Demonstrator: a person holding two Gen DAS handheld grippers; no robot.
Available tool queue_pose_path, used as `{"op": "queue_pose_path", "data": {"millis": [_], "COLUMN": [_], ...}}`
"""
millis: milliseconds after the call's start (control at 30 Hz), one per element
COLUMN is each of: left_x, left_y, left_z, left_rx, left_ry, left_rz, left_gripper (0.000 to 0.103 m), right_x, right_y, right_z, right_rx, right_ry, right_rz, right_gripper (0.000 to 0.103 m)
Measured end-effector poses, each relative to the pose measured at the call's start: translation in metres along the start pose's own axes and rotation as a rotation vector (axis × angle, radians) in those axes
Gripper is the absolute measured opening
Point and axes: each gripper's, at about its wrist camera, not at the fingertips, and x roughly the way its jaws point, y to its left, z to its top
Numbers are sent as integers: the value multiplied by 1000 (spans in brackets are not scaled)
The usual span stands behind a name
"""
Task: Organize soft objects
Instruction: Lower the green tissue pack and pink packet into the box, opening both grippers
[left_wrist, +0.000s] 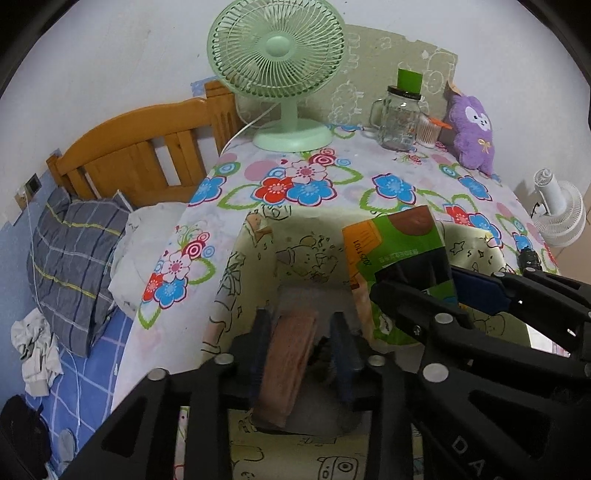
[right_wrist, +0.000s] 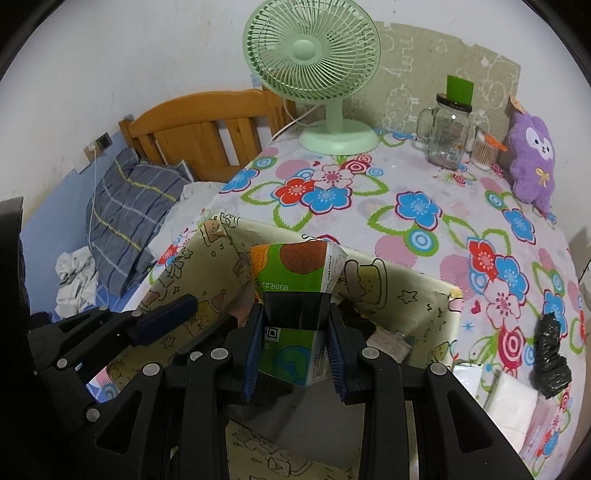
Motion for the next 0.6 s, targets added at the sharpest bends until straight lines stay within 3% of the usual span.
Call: {"op": "queue_pose_path", "data": {"millis": [200,267,333,600], "left_x": [0,-1,-3,-11], "left_y": [2,0,-3,-13], "left_z": [-3,-3,-3,-6], "left_rx": [-5,-4,1,28], "left_ry": [6,7,2,-15], "left_rz": [-20,-32,-36,-23], "left_gripper": [50,57,63,75], "right_x": [6,7,5,-4], "right_y": [2,1,-2,-7], "right_z": [-1,-1,-1,-7], "right_rx": [6,9,24,31], "right_ry": [26,33,30,27], "right_rz": [40,41,33,9], "right_gripper": [42,59,65,73]}}
